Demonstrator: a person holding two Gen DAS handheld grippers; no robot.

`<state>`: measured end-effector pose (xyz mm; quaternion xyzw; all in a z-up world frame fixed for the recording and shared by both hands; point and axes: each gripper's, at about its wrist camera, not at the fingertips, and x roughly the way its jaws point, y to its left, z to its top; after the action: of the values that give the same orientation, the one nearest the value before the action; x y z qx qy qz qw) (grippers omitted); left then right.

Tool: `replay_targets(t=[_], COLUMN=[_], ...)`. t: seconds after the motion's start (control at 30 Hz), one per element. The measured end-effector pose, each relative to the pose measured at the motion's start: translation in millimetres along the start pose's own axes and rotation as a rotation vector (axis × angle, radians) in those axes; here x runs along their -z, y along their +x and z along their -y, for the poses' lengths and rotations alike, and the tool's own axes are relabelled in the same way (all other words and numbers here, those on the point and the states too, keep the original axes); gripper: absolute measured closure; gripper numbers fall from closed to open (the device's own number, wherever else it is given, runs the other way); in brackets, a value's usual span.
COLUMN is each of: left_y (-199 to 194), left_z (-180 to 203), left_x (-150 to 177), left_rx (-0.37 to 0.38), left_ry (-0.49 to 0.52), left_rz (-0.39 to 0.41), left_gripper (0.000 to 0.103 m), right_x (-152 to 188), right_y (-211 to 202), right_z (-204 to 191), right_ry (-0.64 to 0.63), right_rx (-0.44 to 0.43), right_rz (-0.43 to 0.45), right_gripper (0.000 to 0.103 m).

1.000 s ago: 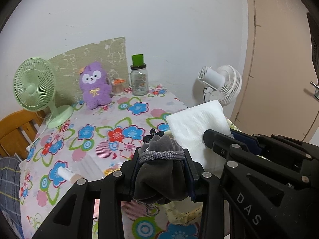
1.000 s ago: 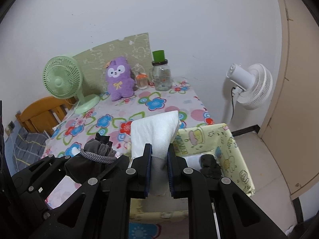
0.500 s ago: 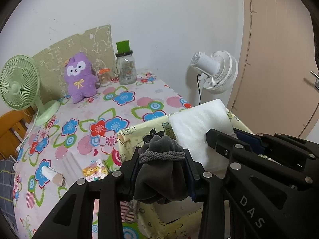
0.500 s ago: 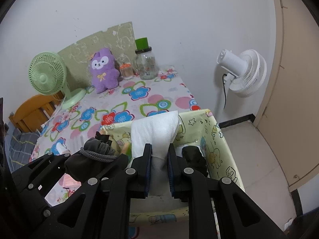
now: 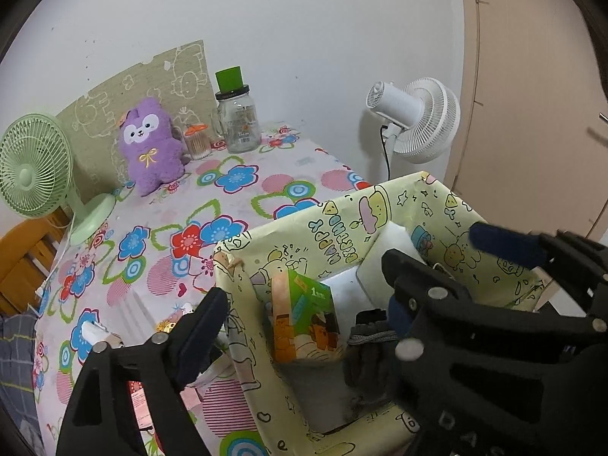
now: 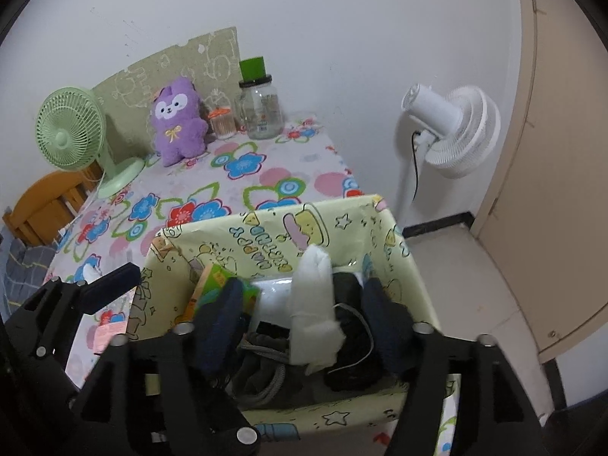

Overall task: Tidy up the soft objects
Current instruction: 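Lower both items into the patterned box and open both tools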

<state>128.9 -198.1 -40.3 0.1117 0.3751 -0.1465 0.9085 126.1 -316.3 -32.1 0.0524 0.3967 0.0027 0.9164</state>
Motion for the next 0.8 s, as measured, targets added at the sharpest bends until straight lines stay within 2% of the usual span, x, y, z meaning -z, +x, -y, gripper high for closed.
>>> replay_targets(t=[0.8], left_y=[-27], left_z=[-13], left_x=[9], left_rx=[-0.011], left_ry=[0.002], left_rz=[0.036], left_gripper=[0.008], right_x=[6], right_y=[-27], right_z=[-19], right_ry=[-0.007], right_rx=[0.024], right_rz=[0.051], right_gripper=[0.012])
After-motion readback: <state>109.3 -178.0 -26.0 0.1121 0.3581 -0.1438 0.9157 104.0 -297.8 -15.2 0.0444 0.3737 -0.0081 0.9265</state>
